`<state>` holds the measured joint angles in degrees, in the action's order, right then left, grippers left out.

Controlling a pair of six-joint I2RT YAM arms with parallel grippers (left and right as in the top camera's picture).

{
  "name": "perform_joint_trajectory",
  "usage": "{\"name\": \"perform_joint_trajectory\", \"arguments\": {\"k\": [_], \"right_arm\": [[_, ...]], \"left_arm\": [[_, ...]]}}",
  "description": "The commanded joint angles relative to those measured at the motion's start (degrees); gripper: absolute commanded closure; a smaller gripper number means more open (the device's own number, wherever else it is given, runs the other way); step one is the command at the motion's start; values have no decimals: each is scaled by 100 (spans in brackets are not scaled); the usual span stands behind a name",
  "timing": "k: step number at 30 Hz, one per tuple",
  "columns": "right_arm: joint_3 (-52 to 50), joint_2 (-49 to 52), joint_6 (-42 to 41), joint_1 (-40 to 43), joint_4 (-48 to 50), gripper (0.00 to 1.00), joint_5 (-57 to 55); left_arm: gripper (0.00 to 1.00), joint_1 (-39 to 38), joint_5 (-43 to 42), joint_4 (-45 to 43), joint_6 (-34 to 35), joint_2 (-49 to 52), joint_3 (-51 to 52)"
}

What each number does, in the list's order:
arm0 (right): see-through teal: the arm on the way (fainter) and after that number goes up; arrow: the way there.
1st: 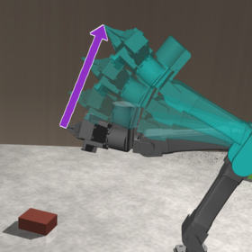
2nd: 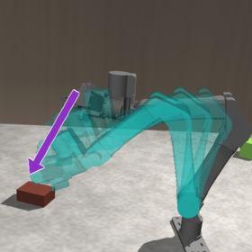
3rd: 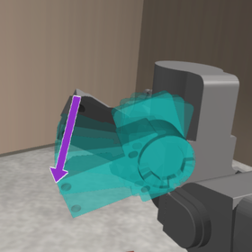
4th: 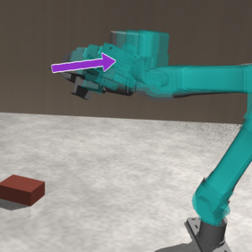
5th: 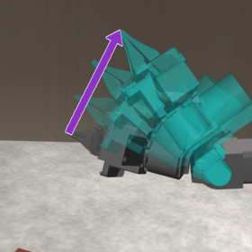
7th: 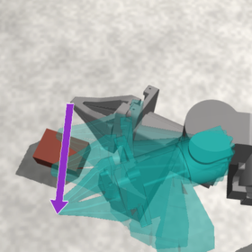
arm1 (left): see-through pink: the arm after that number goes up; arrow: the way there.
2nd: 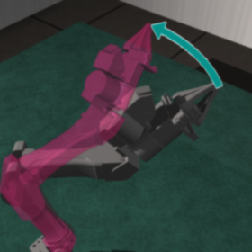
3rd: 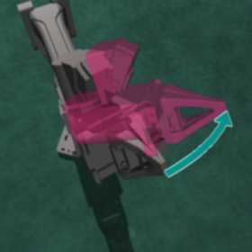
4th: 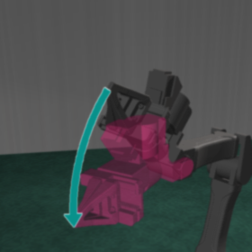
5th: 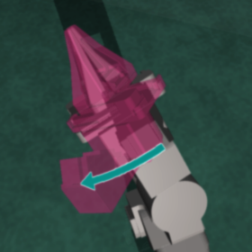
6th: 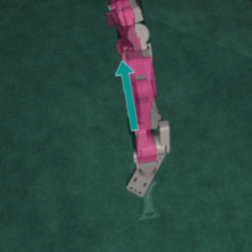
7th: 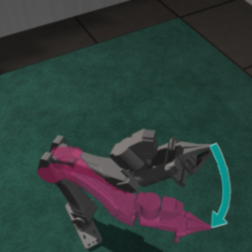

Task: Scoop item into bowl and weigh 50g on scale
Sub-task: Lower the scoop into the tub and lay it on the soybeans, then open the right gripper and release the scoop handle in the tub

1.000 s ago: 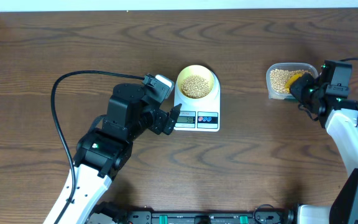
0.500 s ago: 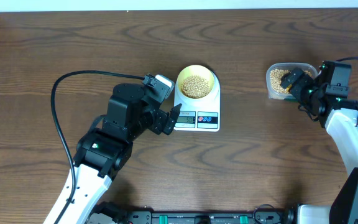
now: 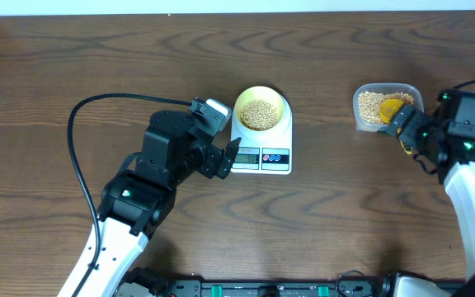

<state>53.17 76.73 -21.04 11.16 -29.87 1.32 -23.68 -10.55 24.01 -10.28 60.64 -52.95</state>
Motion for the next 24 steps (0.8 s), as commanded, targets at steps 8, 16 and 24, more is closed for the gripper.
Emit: {"name": "perform_joint_trajectory", "arguments": {"k": [8, 16, 24], "right_arm": [[31, -629, 1932, 52, -133, 1, 55], [31, -852, 3296, 35, -227, 1, 208], [31, -890, 3440, 37, -249, 1, 203]], "left_arm": [[6, 15, 13, 0, 33, -31, 22], [7, 15, 13, 0, 33, -31, 22], [6, 15, 13, 0, 33, -31, 24]]}}
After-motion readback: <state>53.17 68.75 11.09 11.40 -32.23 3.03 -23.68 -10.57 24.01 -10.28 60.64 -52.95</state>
